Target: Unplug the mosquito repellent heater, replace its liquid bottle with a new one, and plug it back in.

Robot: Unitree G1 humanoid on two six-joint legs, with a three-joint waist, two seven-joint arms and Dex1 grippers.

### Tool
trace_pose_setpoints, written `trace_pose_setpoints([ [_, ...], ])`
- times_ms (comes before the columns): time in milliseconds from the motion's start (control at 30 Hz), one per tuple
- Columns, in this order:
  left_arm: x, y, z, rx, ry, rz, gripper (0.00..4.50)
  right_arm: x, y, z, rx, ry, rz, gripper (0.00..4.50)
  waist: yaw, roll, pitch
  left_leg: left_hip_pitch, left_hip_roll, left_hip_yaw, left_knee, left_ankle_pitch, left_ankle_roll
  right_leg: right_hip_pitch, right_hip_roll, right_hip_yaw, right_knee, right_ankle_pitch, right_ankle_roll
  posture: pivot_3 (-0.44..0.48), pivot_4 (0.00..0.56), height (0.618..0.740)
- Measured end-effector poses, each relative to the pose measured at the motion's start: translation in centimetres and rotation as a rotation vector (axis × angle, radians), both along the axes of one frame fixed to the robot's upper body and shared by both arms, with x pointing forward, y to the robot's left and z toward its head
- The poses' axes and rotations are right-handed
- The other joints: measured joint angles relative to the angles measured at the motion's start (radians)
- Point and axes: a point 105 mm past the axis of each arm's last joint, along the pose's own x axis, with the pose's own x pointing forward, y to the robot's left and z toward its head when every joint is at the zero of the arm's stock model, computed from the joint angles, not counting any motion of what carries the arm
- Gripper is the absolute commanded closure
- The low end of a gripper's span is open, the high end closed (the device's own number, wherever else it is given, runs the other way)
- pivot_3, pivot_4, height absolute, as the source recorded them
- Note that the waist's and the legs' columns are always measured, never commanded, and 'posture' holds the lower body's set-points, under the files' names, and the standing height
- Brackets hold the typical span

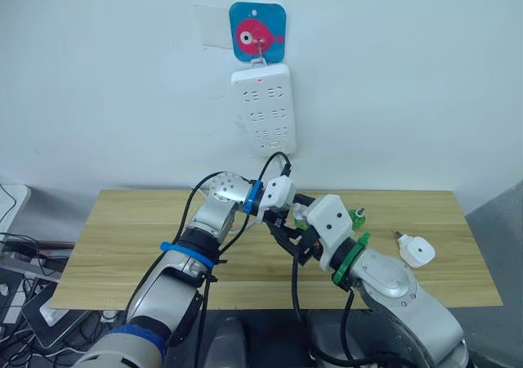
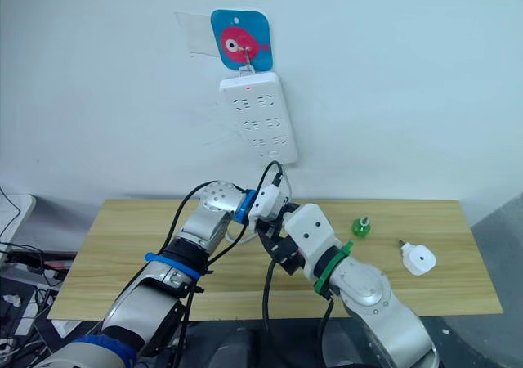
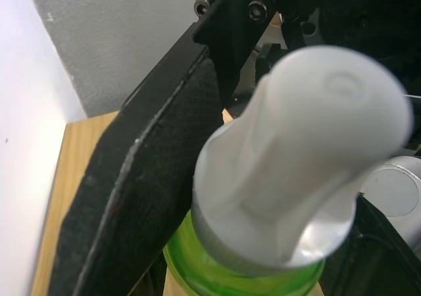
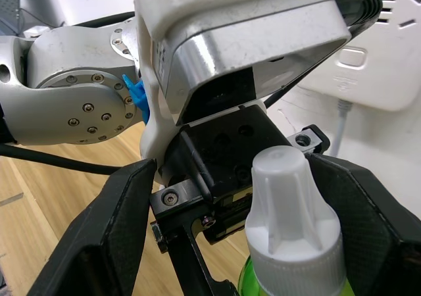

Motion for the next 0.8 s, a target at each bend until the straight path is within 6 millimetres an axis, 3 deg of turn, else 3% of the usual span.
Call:
trace_pose_setpoints([
  [533, -0.5, -1.0, -0.1, -0.008, 0.006, -0.035, 2.22, -0.9, -0.7, -0.3, -0.004, 0.003, -0.03, 1.09, -0.004, 0.0, 0.0, 0.001, 0.0, 0.0, 0.0, -0.001, 0.002, 0.0, 0.001, 0.0, 0.001, 0.0, 0.0, -0.056, 0.162, 0.74],
  [600, -0.5, -1.1, 0.0, -0.012, 0.006, -0.036, 2.22, -0.9, -0.9, -0.3, -0.01, 0.006, -0.036, 0.38, -0.004, 0.0, 0.0, 0.001, 0.0, 0.0, 0.0, -0.001, 0.002, 0.0, 0.001, 0.0, 0.001, 0.0, 0.0, -0.054, 0.162, 0.74],
  [667, 0.3, -0.4, 0.1, -0.025, 0.016, 0.027, 2.22, -1.2, -1.0, 0.0, 0.002, 0.002, -0.043, 0.03, -0.006, 0.0, 0.0, 0.001, 0.001, 0.0, 0.0, -0.001, 0.002, 0.0, 0.001, 0.0, 0.001, 0.0, 0.0, -0.053, 0.162, 0.74],
  [800, 1.0, 0.3, 0.2, -0.034, 0.028, 0.082, 2.22, -1.3, -0.9, 0.0, 0.01, 0.009, -0.038, 0.03, -0.005, 0.0, 0.0, 0.001, 0.001, 0.0, 0.0, -0.001, 0.002, 0.0, 0.001, 0.0, 0.002, 0.0, 0.0, -0.05, 0.164, 0.74],
])
